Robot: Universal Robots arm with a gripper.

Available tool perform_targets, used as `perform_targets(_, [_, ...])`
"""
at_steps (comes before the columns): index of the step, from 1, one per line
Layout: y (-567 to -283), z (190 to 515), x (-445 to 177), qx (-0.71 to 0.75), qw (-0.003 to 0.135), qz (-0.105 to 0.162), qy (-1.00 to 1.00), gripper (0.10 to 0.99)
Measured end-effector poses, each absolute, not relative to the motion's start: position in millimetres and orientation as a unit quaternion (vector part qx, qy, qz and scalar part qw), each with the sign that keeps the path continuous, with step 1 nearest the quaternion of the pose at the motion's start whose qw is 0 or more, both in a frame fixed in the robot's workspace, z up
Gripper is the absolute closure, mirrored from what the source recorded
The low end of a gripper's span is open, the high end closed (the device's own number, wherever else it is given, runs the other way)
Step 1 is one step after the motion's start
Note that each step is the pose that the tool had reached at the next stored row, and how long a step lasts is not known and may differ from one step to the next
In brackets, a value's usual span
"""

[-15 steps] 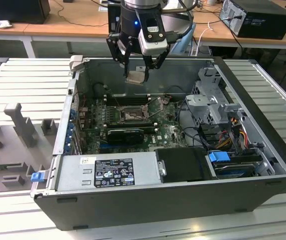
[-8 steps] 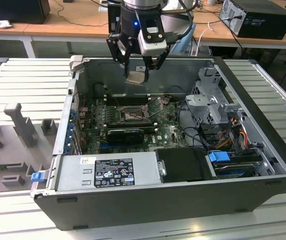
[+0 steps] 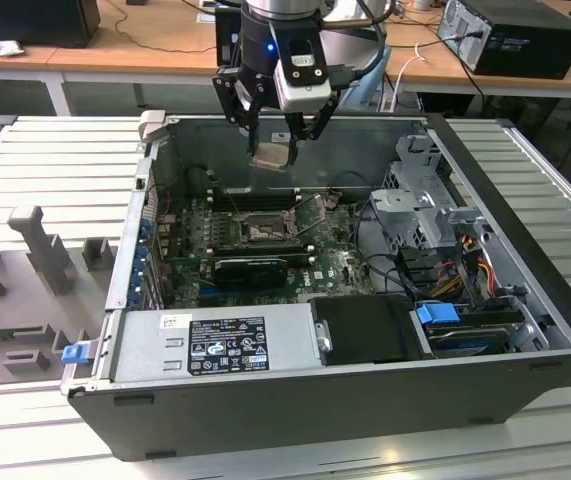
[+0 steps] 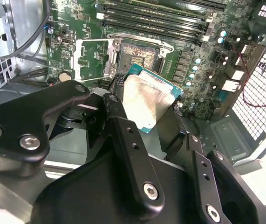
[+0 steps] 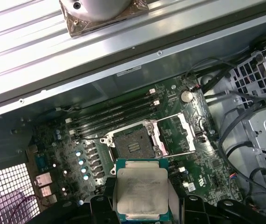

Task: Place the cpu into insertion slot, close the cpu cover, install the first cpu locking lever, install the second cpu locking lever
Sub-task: 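Place the cpu into insertion slot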

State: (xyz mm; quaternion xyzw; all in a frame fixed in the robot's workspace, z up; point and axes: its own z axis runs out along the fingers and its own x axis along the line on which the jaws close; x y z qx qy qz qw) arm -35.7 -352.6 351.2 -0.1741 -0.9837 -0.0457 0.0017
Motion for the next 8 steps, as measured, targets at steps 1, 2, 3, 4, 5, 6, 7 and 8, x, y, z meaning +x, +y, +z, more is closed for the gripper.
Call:
perform_targets(1, [-352.6,351.1,-35.7,-0.175,0.002,-0.046,-0.983,0.557])
perform_targets(2, [-352.6,351.0,-35.7,-0.176,0.002,-0.046,-0.983,0.557])
perform_targets(3, [-352.6,351.0,-35.8,-0.178,0.002,-0.046,-0.983,0.557])
perform_targets(4, [-352.6,351.0,-35.8,-0.179,0.002,-0.046,-0.983,0.557])
perform_targets(5, [-352.6,350.9,-35.8,-0.182,0.001,-0.046,-0.982,0.557])
perform_targets(6, [-352.6,350.9,-35.8,-0.184,0.001,-0.046,-0.982,0.557])
perform_targets(7, [-352.6,350.9,-35.8,-0.186,0.001,-0.046,-0.981,0.557])
perform_targets(8, [-352.6,350.8,-35.8,-0.189,0.001,-0.046,-0.981,0.557])
